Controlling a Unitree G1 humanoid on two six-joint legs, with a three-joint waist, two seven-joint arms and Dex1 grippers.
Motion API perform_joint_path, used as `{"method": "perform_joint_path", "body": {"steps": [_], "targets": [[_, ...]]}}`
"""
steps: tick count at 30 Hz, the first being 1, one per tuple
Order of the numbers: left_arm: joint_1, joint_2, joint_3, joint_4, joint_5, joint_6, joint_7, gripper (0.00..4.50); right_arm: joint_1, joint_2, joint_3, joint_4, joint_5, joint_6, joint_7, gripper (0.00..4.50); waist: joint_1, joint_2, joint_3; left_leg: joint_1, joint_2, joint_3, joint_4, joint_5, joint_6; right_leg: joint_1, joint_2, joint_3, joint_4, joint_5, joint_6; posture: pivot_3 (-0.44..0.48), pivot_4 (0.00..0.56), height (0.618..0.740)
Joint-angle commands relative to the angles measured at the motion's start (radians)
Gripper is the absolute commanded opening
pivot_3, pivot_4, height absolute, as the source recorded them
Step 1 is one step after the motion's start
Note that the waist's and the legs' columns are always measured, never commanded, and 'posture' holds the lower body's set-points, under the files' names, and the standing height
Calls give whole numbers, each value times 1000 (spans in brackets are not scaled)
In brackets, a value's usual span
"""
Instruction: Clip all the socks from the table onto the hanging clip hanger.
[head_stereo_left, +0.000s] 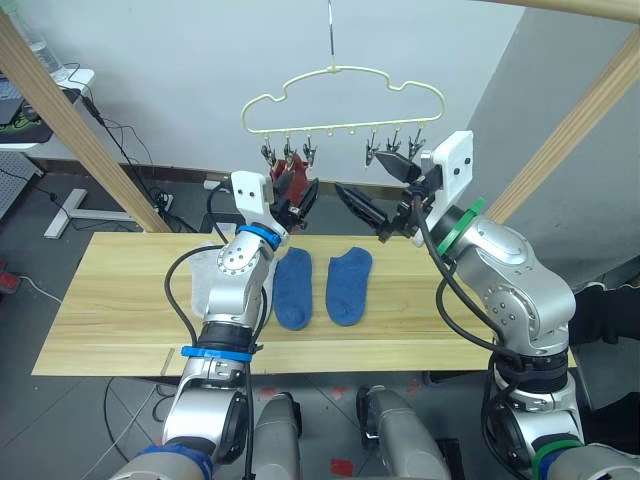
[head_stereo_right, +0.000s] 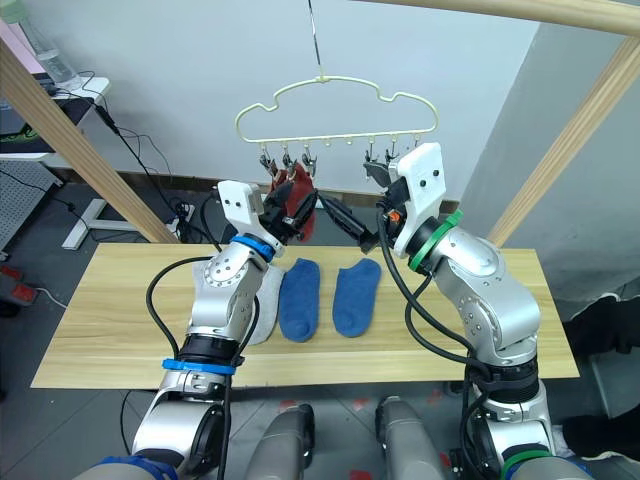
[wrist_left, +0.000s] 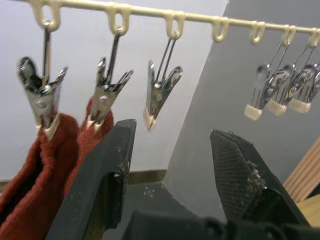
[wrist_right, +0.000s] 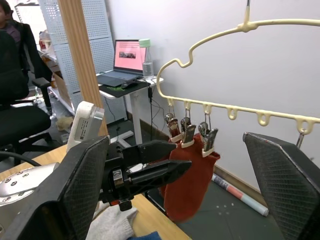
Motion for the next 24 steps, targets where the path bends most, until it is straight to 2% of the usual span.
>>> {"method": "perform_joint_path", "body": {"steps": [1, 24], "targets": [[-47, 2, 8, 33, 11, -46, -4, 2602, -4, -4, -2, -46, 7, -26, -16, 4500, -3, 0, 0, 0, 0, 0, 0, 0, 0, 0, 0, 0, 0, 0, 0, -105, 237, 740], [-198, -11, 33, 291, 23, -180, 1, 2602, -18, -29, 2, -56, 9, -21, -61, 4500, -18, 0, 0, -1, 0, 1, -1, 0, 0, 0, 0, 0, -2, 1, 1, -142, 234, 740]]}}
